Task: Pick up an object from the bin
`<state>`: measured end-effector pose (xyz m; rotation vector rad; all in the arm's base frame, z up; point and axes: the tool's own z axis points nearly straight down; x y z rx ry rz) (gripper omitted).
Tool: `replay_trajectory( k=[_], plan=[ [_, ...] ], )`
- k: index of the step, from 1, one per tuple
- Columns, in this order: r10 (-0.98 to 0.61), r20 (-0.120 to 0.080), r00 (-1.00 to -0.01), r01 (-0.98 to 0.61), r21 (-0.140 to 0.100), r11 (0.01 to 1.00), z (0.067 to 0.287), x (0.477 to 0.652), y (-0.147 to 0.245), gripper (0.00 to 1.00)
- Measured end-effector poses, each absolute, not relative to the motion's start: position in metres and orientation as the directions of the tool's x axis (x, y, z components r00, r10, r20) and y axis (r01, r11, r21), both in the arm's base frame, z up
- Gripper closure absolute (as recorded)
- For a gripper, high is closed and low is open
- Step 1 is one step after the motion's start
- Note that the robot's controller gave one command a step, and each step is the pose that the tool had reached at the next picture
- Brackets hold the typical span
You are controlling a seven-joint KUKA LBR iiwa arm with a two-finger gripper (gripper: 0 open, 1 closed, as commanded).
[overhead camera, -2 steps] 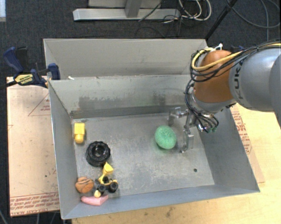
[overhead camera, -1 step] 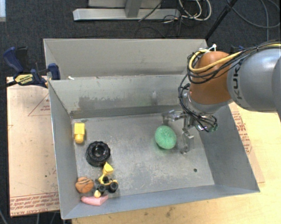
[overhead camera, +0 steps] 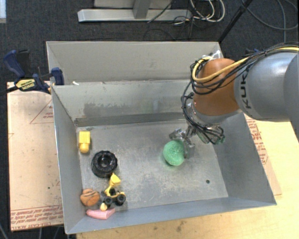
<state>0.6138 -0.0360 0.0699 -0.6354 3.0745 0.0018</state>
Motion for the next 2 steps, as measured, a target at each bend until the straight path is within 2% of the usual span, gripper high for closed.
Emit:
replay_trajectory(
  k=[1,2],
  plan=[
    [-0.397,-0.002,-0.918,-0.397,0.0,0.918,0.07,0.614,-0.036,1.0],
    [-0.424,-0.011,-0.905,-0.424,-0.006,0.906,0.252,0.6,-0.055,1.0]
  ],
)
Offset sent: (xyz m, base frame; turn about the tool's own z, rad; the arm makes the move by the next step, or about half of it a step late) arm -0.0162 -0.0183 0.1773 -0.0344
